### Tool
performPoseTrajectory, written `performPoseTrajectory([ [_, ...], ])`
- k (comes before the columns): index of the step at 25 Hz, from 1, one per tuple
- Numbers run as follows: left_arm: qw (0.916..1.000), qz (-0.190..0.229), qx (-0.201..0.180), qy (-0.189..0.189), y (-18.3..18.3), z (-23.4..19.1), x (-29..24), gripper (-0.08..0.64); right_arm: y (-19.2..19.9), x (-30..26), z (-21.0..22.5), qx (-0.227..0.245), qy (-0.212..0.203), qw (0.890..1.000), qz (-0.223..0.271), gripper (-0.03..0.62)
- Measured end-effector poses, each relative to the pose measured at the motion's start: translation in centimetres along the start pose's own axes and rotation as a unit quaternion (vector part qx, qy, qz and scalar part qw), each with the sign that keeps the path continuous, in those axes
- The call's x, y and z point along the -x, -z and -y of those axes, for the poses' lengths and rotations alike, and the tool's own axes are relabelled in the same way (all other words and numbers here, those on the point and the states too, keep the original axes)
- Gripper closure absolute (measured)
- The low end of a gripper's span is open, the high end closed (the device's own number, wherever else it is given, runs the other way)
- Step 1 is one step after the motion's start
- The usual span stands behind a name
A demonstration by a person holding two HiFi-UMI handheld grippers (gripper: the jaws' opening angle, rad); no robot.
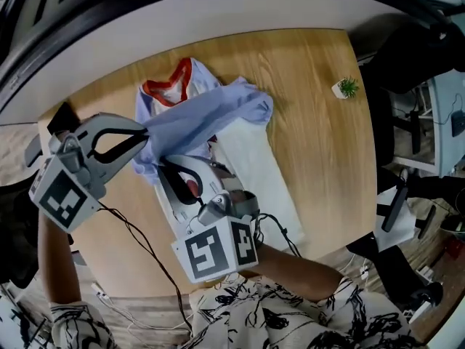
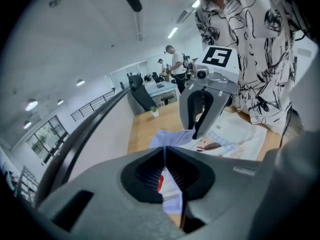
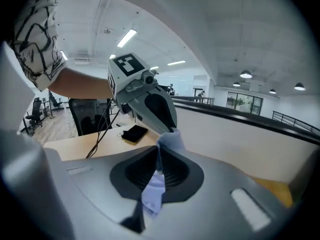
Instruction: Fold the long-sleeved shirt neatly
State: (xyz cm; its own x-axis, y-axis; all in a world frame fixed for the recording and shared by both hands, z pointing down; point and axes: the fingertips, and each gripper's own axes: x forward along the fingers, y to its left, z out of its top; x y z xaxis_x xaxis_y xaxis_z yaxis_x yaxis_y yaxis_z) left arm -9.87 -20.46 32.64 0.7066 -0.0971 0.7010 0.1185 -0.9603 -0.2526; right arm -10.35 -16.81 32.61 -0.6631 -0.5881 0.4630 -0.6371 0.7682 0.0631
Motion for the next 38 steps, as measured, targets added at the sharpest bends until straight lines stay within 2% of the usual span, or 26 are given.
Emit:
performPoseTrajectory([
  [3, 0.9996, 0.019, -0.005, -0.022, -1.7, 0.2, 3.5, 0.535, -3.4, 0.5, -2.0, -0.002, -0.018, 0.999, 0.034, 0.566],
  [8, 0.9975, 0.048, 0.012, -0.05, -3.2, 0.5, 8.0, 0.535, -6.9, 0.0, -5.3, -0.006, -0.057, 0.996, 0.064, 0.566],
  [11, 0.9976, 0.032, 0.012, -0.059, -2.3, 1.0, 9.4, 0.535, -7.8, -0.4, -6.7, -0.019, -0.076, 0.995, 0.069, 0.566],
  [17, 0.9963, -0.002, 0.062, -0.059, 1.1, 2.7, 11.4, 0.535, -8.0, -1.2, -9.3, -0.044, -0.13, 0.988, 0.068, 0.566],
  [20, 0.9973, -0.007, 0.052, -0.052, 0.6, 2.1, 10.8, 0.535, -7.6, -0.9, -8.7, -0.06, -0.139, 0.986, 0.072, 0.566],
  [25, 0.9994, 0.012, 0.017, -0.028, -3.0, -0.9, 6.6, 0.535, -6.7, 1.0, -3.7, -0.071, -0.099, 0.99, 0.077, 0.566],
  [28, 0.9984, 0.007, 0.055, -0.009, -3.1, -2.3, 2.5, 0.535, -4.2, 2.2, 1.0, -0.091, -0.052, 0.992, 0.076, 0.566],
  [31, 0.9953, -0.006, 0.094, 0.022, -2.5, -2.9, -2.6, 0.535, 0.4, 3.2, 5.2, -0.137, -0.006, 0.99, 0.043, 0.566],
  [35, 0.9923, -0.056, 0.077, 0.079, -1.0, -3.2, -10.0, 0.534, 8.2, 3.1, 9.5, -0.179, 0.038, 0.983, -0.022, 0.566],
  [38, 0.9848, -0.1, 0.079, 0.119, 0.7, -2.3, -15.0, 0.534, 13.4, 2.5, 11.4, -0.193, 0.059, 0.977, -0.064, 0.566],
])
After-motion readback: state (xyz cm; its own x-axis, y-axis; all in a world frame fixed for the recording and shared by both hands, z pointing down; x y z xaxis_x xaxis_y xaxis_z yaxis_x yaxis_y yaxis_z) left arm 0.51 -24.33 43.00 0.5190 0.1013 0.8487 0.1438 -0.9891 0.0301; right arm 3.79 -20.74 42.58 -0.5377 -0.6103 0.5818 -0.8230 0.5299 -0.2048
